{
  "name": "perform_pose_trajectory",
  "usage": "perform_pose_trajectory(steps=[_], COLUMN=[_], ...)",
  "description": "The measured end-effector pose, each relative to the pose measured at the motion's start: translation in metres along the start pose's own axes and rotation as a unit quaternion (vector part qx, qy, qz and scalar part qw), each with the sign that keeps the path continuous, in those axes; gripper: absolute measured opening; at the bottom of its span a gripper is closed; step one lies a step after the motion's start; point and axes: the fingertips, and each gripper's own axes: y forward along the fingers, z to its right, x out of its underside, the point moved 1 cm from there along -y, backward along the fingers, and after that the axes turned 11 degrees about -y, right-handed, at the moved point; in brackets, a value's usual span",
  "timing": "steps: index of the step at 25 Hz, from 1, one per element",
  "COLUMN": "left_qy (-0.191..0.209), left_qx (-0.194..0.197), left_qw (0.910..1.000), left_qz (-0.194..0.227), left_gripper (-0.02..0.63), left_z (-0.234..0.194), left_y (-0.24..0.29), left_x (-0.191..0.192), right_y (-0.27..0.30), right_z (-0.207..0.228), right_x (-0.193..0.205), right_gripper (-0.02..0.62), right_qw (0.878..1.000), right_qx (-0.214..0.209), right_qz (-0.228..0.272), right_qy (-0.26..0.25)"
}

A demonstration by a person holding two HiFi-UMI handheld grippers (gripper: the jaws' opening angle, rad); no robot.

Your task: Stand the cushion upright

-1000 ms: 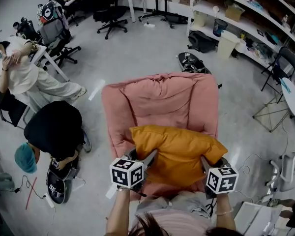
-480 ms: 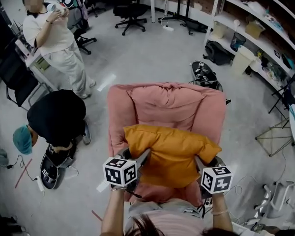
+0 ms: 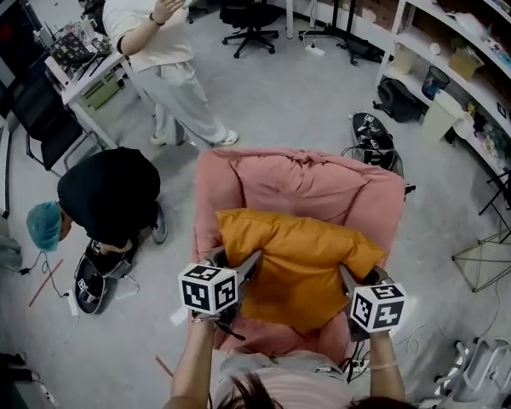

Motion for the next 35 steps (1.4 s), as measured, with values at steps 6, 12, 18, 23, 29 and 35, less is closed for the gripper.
perform_pose_trajectory(steps=[6,12,18,23,29,35], left_qy=[-0.006,-0.006,-0.006,-0.003,0.002,0.009], left_qx=[-0.012,-0.020,-0.024,-0.023,-0.022,-0.021], left_qw=[0.9998,0.9996,0.9993,0.9991,0.9988,0.9987], left_qz=[0.011,0.017,0.027,0.035,0.044,0.045], left_gripper=[0.241,0.241,0.241,0.241,0.241,0.241], left_z=[-0.002,-0.004,-0.002,-0.002,-0.004,-0.004], left_y=[0.009,0.016,0.023,0.029,0.040,0.055], left_x=[-0.013,-0.026,-0.041,-0.058,-0.076,-0.094], right_y=[0.013,0.024,0.031,0.040,0.050,0.060], right_z=[0.010,0.018,0.028,0.036,0.045,0.057], right_x=[-0.016,-0.029,-0.046,-0.063,-0.080,-0.095], right_gripper=[0.166,0.166,0.166,0.166,0.166,0.166], right_qw=[1.000,1.000,0.999,0.999,0.998,0.998], right_qx=[-0.014,-0.016,-0.020,-0.022,-0.019,-0.009], right_qz=[0.007,0.016,0.027,0.039,0.054,0.062], right_qy=[-0.010,-0.010,-0.017,-0.019,-0.026,-0.024])
